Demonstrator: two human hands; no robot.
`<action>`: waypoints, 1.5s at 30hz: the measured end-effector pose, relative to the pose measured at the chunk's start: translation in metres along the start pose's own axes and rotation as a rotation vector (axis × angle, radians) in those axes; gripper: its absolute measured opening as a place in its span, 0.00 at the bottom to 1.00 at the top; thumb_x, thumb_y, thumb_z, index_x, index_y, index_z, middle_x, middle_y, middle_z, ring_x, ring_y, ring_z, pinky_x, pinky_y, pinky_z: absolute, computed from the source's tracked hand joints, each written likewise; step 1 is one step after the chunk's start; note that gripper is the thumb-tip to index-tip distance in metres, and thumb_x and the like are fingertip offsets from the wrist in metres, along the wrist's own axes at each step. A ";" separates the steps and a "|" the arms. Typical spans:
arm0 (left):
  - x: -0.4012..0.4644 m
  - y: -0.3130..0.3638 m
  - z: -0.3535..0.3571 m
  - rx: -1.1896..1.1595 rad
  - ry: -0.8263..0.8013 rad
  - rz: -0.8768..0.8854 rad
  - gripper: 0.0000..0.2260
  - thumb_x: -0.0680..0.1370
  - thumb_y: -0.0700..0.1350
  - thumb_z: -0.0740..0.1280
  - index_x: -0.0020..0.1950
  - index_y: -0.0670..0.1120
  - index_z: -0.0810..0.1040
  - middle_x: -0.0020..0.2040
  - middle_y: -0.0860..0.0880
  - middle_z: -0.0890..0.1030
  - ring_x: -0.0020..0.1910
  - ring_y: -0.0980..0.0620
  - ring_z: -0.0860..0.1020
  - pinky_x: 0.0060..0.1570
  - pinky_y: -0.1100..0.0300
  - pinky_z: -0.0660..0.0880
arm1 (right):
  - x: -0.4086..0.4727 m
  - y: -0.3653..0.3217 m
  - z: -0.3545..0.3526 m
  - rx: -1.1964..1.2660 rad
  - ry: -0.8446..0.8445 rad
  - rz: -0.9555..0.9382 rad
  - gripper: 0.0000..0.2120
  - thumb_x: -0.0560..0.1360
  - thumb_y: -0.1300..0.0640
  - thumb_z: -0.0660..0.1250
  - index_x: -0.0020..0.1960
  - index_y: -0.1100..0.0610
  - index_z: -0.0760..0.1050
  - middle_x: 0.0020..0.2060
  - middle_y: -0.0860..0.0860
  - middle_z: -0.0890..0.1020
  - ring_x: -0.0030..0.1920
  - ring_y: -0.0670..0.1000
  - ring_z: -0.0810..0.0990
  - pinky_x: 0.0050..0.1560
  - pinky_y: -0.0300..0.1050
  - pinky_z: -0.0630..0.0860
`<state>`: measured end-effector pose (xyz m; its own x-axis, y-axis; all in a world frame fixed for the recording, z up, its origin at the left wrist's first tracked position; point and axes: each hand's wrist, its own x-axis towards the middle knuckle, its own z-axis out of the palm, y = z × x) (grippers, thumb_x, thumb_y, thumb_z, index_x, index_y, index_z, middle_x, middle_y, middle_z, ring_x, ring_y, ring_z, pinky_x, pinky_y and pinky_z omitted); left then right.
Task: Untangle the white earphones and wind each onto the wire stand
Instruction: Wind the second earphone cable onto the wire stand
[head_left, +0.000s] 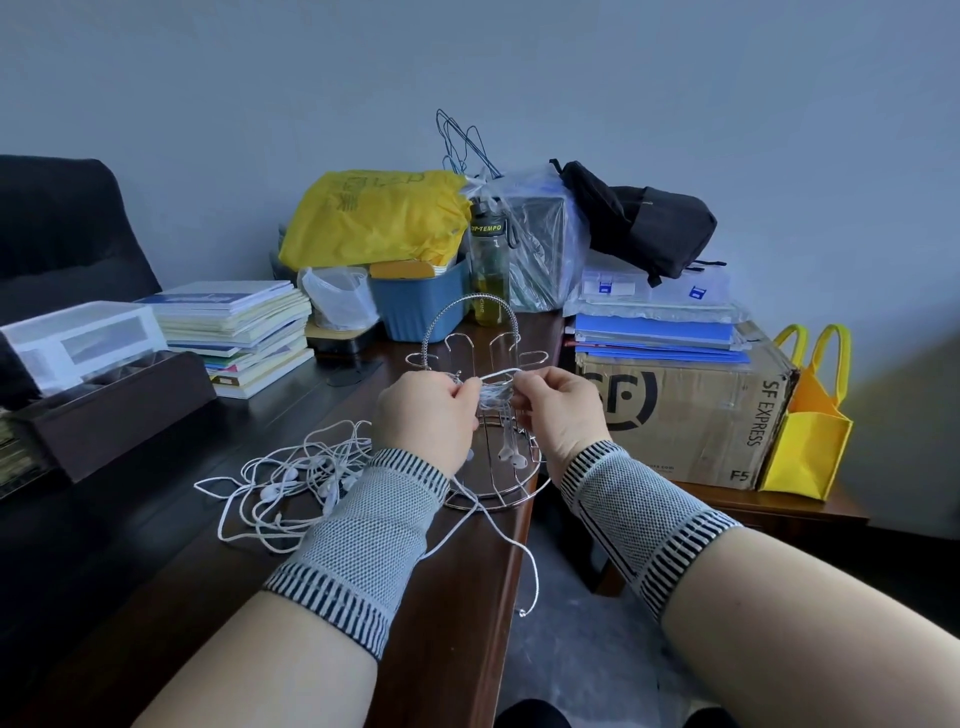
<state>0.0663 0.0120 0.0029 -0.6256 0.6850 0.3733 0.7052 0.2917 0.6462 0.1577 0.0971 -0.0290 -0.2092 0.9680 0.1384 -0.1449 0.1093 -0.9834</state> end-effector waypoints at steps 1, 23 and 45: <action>0.000 0.000 0.000 0.040 -0.007 0.007 0.21 0.80 0.51 0.60 0.31 0.47 0.81 0.28 0.52 0.81 0.19 0.60 0.75 0.19 0.69 0.68 | 0.001 -0.002 0.001 -0.009 0.011 0.014 0.11 0.72 0.58 0.69 0.31 0.55 0.77 0.28 0.50 0.79 0.34 0.52 0.75 0.41 0.50 0.74; 0.003 -0.014 0.015 -0.022 -0.074 -0.015 0.20 0.79 0.48 0.59 0.36 0.37 0.80 0.35 0.42 0.82 0.38 0.43 0.80 0.42 0.51 0.78 | -0.002 -0.003 0.006 -0.105 -0.042 -0.121 0.12 0.71 0.69 0.66 0.38 0.52 0.78 0.38 0.52 0.82 0.44 0.57 0.83 0.52 0.55 0.81; -0.001 -0.015 0.009 -0.537 -0.106 -0.238 0.12 0.77 0.42 0.62 0.34 0.42 0.78 0.32 0.46 0.83 0.30 0.50 0.79 0.34 0.56 0.76 | -0.004 -0.009 0.010 -0.098 -0.048 0.071 0.08 0.70 0.56 0.66 0.34 0.58 0.76 0.28 0.51 0.77 0.34 0.53 0.75 0.38 0.47 0.72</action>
<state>0.0590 0.0135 -0.0134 -0.6893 0.7133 0.1266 0.2653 0.0859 0.9603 0.1501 0.0904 -0.0199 -0.2616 0.9626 0.0707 -0.0334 0.0642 -0.9974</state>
